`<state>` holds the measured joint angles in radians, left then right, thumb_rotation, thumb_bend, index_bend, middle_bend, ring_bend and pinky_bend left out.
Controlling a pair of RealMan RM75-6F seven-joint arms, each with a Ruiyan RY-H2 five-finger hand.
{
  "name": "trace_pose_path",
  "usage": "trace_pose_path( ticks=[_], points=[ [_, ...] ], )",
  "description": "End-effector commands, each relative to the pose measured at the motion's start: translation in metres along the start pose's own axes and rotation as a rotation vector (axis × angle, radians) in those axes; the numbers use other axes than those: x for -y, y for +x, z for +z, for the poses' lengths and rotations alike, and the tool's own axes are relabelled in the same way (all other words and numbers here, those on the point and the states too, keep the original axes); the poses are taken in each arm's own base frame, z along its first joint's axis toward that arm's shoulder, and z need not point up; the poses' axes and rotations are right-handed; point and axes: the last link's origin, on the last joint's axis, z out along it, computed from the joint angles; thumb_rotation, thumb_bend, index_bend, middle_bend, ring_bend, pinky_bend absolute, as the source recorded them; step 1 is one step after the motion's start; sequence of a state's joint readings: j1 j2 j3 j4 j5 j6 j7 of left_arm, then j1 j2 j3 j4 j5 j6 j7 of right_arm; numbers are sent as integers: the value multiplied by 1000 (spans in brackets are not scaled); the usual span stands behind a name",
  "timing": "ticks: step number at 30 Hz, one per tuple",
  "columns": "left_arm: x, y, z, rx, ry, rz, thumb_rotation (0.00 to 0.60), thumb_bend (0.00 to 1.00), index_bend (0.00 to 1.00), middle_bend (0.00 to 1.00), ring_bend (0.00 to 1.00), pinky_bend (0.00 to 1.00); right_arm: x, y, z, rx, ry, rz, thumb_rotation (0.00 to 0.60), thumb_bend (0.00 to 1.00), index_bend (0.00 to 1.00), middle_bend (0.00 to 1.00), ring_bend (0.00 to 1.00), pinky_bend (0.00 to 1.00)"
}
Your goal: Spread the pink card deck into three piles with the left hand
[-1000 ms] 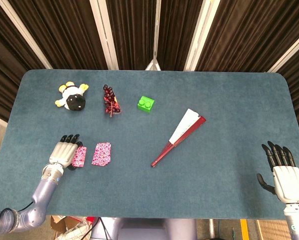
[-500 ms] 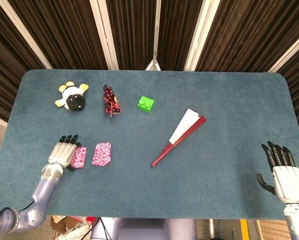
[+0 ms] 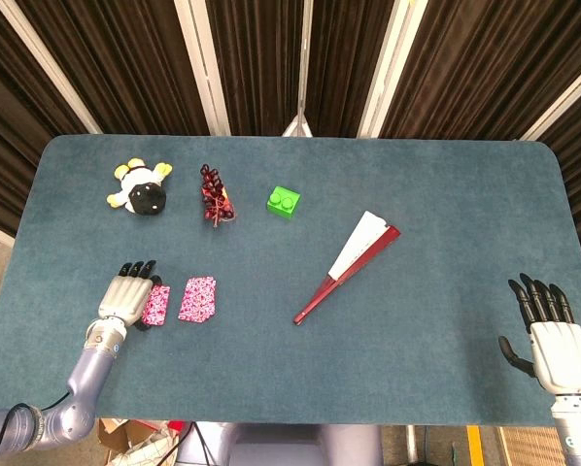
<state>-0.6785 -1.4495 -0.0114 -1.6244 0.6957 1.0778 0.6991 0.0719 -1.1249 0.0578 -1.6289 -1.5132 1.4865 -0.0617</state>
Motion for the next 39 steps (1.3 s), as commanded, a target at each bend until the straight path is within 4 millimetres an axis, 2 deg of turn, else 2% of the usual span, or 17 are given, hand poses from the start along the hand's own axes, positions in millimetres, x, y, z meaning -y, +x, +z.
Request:
trace_pose_path(
  ticks=[1, 6, 12, 18, 23, 25, 32, 39],
  points=[
    [3, 7, -3, -39, -7, -21, 600, 401, 550, 0, 0, 23, -1, 0, -1, 0, -1, 0, 600, 365, 0, 0, 0, 51],
    [12, 16, -8, -81, -11, -38, 600, 402, 563, 0, 0, 23, -1, 0, -1, -3, 0, 0, 600, 367, 0, 0, 0, 51],
    [34, 20, -18, -96, 9, -28, 600, 402, 560, 0, 0, 23, 0, 0, -1, -1, -2, 0, 600, 367, 0, 0, 0, 51],
    [63, 7, -27, -51, 55, -3, 600, 403, 546, 0, 0, 23, 0, 0, -1, 0, -1, -1, 600, 367, 0, 0, 0, 51],
    [71, -5, -25, -15, 71, 23, 600, 397, 515, 0, 0, 23, 1, 0, -1, 0, 1, -1, 600, 367, 0, 0, 0, 51],
    [72, -8, -23, -7, 73, 36, 600, 374, 476, 0, 0, 22, 1, 0, 0, 0, 0, -2, 600, 367, 0, 0, 0, 51],
    [74, -10, -21, 5, 93, 51, 600, 199, 218, 0, 0, 3, 0, 0, 0, 0, -4, 2, 600, 366, 0, 0, 0, 51],
    [80, -2, -25, 16, 119, 56, 600, 132, 9, 0, 0, 0, 0, 0, -1, 0, -3, 2, 600, 366, 0, 0, 0, 51]
  ],
)
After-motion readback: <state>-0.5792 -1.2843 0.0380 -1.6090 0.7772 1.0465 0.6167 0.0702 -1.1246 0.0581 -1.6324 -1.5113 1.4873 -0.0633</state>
